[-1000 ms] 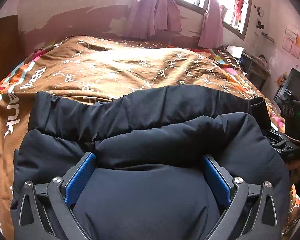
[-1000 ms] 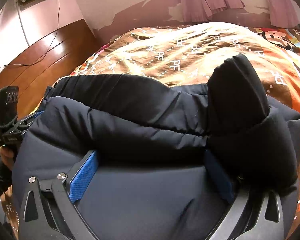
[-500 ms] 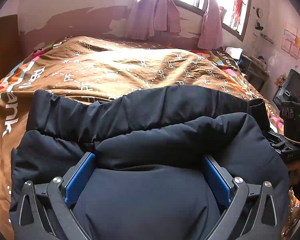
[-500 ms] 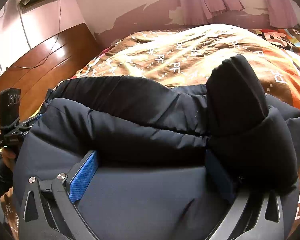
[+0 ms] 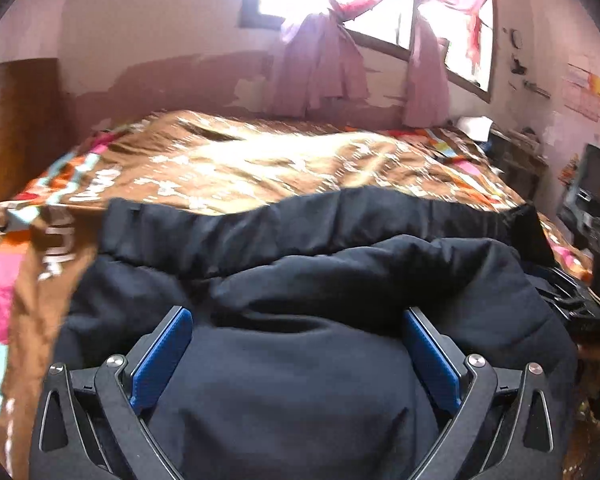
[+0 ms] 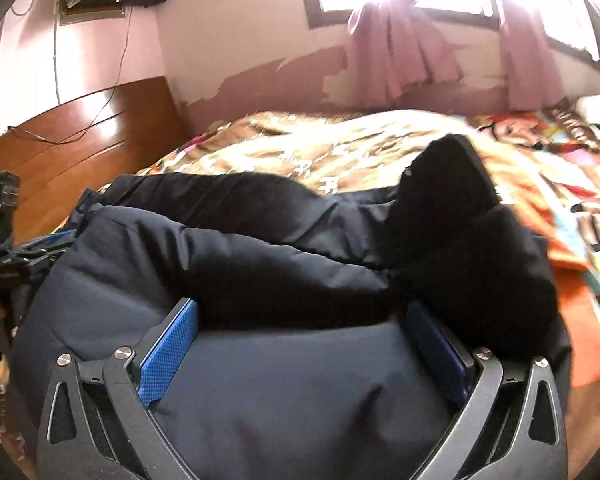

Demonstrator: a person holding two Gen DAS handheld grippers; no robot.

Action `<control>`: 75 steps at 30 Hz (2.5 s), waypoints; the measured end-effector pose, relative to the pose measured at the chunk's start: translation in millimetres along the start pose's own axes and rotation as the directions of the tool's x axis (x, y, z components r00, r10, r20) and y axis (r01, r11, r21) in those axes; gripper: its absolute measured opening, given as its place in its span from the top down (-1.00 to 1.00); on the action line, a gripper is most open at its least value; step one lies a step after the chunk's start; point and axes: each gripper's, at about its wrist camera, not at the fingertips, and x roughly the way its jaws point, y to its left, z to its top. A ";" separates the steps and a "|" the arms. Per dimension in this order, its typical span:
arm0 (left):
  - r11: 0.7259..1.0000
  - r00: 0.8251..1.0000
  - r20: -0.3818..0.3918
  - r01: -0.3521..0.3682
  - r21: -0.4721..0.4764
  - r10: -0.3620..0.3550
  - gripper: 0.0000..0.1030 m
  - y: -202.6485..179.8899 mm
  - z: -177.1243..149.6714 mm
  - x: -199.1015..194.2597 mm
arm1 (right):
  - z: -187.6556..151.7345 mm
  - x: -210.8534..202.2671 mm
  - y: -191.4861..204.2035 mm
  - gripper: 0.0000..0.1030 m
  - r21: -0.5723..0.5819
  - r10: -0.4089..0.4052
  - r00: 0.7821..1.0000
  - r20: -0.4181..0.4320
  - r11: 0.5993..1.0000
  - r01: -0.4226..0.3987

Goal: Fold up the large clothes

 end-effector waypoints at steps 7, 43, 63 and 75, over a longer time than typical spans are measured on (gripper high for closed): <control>0.988 0.998 0.027 -0.054 -0.143 0.058 -1.00 48.5 -8.4 -49.5 | 5.6 -45.4 -19.8 -0.97 0.009 -0.121 0.992 0.039 0.993 0.121; 0.893 0.904 -0.294 0.169 -0.418 -0.309 -0.54 123.1 -34.4 11.8 | -16.3 -27.9 -105.5 -0.89 0.341 0.124 0.965 -0.230 0.939 -0.040; 0.949 0.939 -0.315 0.034 -0.312 -0.137 0.65 72.7 13.2 -84.5 | 6.5 -113.3 -49.8 0.71 0.412 0.183 0.971 -0.155 0.905 -0.104; 0.957 0.945 -0.303 0.029 -0.289 -0.120 0.65 76.3 -0.7 -178.6 | 22.4 -211.6 5.1 0.72 0.296 0.224 0.967 -0.119 0.938 -0.181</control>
